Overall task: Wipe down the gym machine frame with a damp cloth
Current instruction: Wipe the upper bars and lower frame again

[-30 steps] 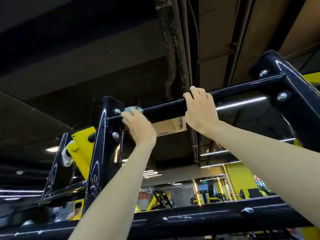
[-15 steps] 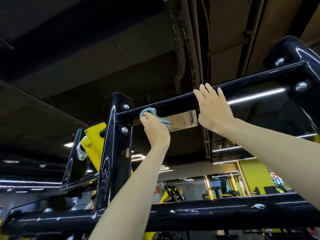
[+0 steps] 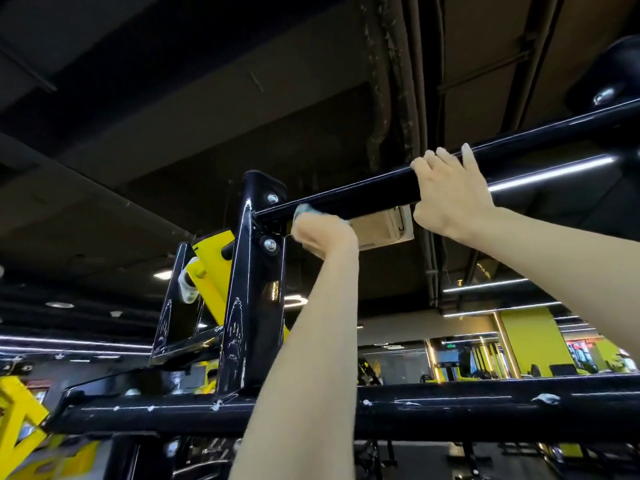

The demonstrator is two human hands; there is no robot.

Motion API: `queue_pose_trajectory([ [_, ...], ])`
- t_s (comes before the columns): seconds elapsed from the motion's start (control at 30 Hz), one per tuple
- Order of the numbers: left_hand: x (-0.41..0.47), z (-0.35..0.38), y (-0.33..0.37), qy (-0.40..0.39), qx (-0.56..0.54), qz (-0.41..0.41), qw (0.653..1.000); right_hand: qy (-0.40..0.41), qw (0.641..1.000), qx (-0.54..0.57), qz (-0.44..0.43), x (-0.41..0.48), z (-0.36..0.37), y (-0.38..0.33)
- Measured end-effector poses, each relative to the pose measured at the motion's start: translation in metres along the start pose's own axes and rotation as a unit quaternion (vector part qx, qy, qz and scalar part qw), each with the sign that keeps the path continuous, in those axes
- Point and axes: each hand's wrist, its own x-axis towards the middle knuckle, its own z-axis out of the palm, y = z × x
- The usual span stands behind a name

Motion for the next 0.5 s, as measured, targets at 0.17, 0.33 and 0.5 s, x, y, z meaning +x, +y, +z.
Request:
queue_pose_trajectory([
  [0.17, -0.004, 0.014, -0.017, -0.008, -0.091, -0.033, 0.995, -0.037, 0.999, -0.007, -0.032, 0.007, -0.005, 0.01],
  [0.33, 0.001, 0.011, -0.008, 0.036, -0.097, 0.054, 0.993, -0.033, 0.999, -0.007, -0.028, 0.005, -0.003, 0.006],
  [0.5, 0.042, -0.013, -0.011, 0.022, 0.046, 0.075, 0.996, -0.042, 0.999, -0.024, -0.01, 0.004, -0.003, 0.002],
])
